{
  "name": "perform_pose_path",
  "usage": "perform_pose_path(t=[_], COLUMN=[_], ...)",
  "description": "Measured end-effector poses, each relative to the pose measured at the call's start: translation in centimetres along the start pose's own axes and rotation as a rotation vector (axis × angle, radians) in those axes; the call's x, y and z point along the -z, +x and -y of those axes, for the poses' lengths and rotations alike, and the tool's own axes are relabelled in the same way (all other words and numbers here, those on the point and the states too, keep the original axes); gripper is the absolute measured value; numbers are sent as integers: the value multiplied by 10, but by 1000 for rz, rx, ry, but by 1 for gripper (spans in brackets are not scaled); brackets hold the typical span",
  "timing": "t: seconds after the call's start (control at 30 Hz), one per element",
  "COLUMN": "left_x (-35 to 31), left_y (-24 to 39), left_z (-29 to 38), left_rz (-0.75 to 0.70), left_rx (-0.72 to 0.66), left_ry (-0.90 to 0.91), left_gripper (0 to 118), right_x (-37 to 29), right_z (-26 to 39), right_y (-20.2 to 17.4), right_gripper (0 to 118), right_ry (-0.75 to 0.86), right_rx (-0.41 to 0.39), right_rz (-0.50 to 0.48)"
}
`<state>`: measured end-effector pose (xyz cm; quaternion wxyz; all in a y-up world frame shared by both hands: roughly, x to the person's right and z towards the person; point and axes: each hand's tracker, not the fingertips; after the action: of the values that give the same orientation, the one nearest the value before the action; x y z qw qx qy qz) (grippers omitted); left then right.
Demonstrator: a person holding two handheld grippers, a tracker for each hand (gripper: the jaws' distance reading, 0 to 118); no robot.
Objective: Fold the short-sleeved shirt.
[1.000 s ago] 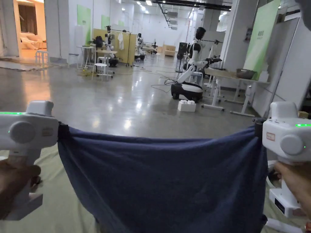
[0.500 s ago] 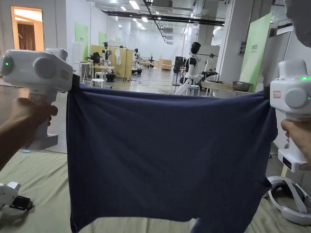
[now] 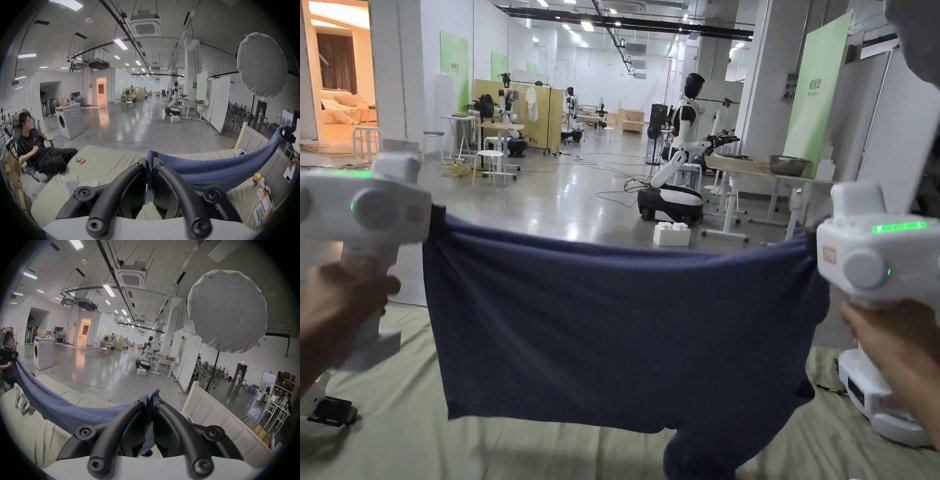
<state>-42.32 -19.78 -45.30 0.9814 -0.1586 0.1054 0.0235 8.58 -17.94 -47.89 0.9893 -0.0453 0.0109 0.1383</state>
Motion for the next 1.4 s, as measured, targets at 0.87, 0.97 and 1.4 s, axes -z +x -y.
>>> perform_pose_path(t=[0.87,0.97,1.4], left_x=[-201,-224,-229], left_y=[-46,-40,-31], left_z=[281,318,410], left_rz=[67,62,49], left_rx=[8,35,74], left_ry=[-231,-324,-667], left_gripper=[9,9,9], right_x=[-243,-265,-281], right_z=[233,267,380], right_y=[1,-5,-30], right_gripper=[8,8,8], right_ry=[-317,-401,-761], right_rx=[-22,-30,-45], right_rz=[-96,-109,-159])
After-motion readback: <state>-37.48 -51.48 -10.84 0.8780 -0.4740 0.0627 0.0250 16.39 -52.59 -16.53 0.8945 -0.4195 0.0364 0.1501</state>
